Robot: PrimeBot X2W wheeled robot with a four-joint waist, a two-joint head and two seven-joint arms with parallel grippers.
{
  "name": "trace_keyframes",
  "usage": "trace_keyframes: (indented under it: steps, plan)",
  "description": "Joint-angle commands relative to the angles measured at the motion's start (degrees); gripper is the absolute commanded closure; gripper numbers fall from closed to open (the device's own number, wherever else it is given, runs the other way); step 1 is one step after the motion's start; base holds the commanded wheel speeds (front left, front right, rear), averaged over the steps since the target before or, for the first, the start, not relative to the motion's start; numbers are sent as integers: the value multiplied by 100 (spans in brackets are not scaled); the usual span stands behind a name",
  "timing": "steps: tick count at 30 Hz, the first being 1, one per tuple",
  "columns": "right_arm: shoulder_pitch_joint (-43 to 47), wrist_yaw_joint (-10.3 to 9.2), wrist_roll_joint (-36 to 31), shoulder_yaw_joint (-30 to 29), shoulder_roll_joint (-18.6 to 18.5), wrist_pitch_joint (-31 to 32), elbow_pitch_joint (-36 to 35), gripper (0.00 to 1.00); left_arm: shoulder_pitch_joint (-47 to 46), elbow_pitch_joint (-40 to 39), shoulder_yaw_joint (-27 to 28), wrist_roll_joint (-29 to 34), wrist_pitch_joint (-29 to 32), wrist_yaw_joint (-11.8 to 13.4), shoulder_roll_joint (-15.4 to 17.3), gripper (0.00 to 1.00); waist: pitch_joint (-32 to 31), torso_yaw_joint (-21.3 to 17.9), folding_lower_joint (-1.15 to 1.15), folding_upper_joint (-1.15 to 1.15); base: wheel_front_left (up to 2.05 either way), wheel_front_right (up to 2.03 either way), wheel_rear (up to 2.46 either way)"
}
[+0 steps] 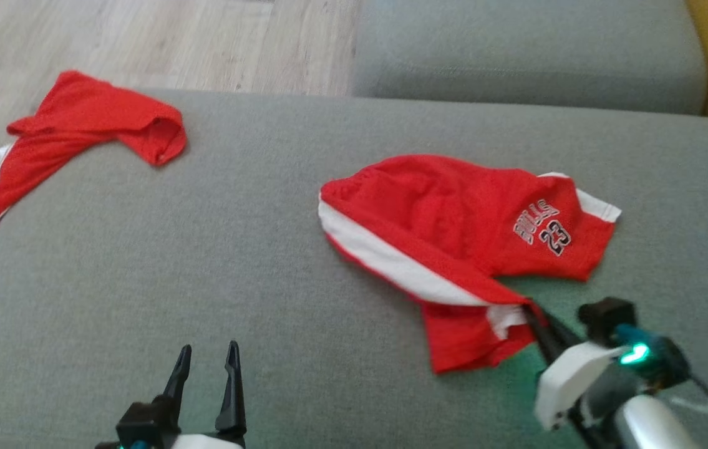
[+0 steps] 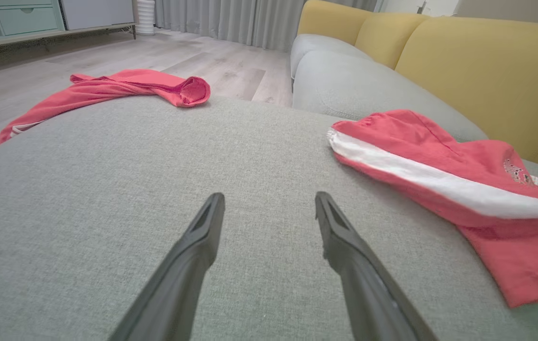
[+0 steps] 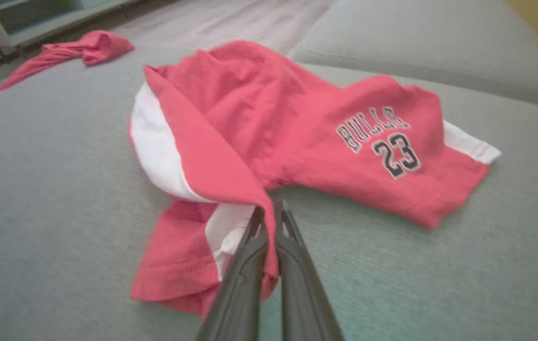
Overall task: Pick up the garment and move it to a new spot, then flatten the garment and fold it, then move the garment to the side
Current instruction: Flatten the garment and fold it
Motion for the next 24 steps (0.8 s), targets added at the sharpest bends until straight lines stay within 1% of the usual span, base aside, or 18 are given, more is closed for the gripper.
trace_keyframes:
  steps: [1,4,7,11,18,19,20,21,24]
  plan:
    - [-389,43,62,-20,-117,-11,-98,100,-304,-182,161,35,-28,30,99,0,130,92,0,0,0,0,0]
    - [-603,43,153,-363,-248,-52,337,100,-364,-198,154,48,-29,33,91,0,287,163,0,0,0,0,0]
    - [-812,43,160,-542,-414,-136,705,100,-441,-195,146,59,-40,15,75,0,417,211,0,0,0,0,0]
    - [-1093,43,199,-547,-643,-219,1063,100,-522,-156,154,61,-61,0,51,0,544,191,0,0,0,0,0]
    - [-1686,43,89,-486,-1112,-356,1642,100,-661,-81,82,89,-75,-46,-15,0,631,46,0,0,0,0,0]
    - [-1755,43,34,-501,-1151,-405,1719,85,-687,-68,64,94,-76,-60,-27,0,634,28,0,0,0,0,0]
    - [-1808,43,-18,-514,-1175,-469,1785,54,-711,-55,47,98,-76,-71,-41,0,632,9,0,0,0,0,0]
    - [-1854,43,-58,-549,-1179,-555,1843,0,-734,-41,32,101,-77,-79,-55,0,631,-11,0,0,0,0,0]
    - [-1898,43,-174,-649,-1089,-839,1954,0,-773,-4,3,98,-81,-96,-93,0,591,-87,0,0,0,0,0]
